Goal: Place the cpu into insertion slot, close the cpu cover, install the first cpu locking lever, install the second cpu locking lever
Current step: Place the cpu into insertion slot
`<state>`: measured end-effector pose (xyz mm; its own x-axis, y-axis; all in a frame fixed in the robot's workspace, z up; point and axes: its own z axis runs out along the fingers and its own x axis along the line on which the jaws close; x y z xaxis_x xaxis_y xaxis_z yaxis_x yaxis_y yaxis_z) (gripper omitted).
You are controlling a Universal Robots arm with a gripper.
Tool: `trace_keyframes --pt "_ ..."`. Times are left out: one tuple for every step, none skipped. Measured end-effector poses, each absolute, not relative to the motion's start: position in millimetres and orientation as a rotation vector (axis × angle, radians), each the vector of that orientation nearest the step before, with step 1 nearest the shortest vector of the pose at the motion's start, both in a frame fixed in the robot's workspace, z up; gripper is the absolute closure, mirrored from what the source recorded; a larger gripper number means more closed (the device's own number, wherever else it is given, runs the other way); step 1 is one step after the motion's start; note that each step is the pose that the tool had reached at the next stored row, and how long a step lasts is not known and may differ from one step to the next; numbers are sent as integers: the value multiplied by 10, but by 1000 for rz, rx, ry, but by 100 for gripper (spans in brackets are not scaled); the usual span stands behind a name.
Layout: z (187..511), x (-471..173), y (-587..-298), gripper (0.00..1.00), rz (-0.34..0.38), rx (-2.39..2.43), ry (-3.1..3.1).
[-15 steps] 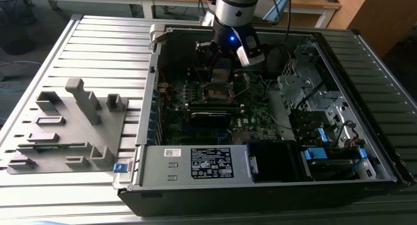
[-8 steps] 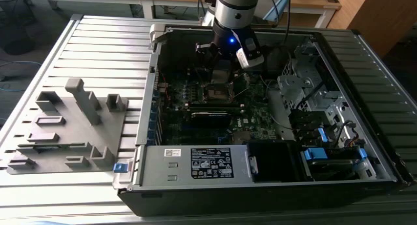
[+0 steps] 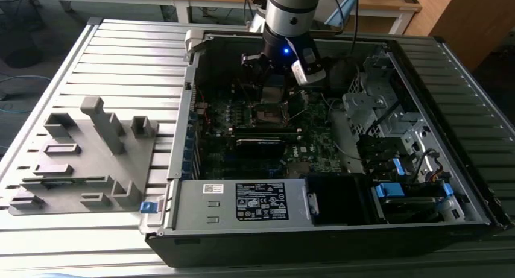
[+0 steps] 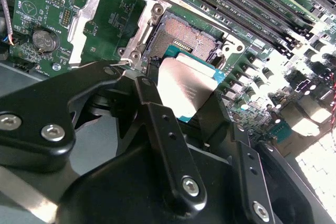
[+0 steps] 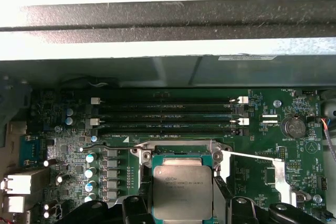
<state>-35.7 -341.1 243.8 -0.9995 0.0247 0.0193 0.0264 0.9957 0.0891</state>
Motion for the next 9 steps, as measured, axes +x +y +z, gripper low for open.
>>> trace_keyframes --pt "2438 -357 -3411 46 -140 -40 -3120" --pt "2435 -357 -3411 46 -140 -40 -3120" --pt "2430 -357 -3411 46 -140 -40 -3120" --pt "2426 -357 -3411 46 -140 -40 -3120" --pt "2421 -357 -3411 46 -140 -40 -3120" --pt "2413 -357 -3411 46 -140 -40 -3120" --pt "2404 -357 -3411 46 -140 -40 -3121" --pt "2396 -357 -3411 46 -140 -40 -3121" --pt "2388 -357 -3411 46 -140 -40 -3122"
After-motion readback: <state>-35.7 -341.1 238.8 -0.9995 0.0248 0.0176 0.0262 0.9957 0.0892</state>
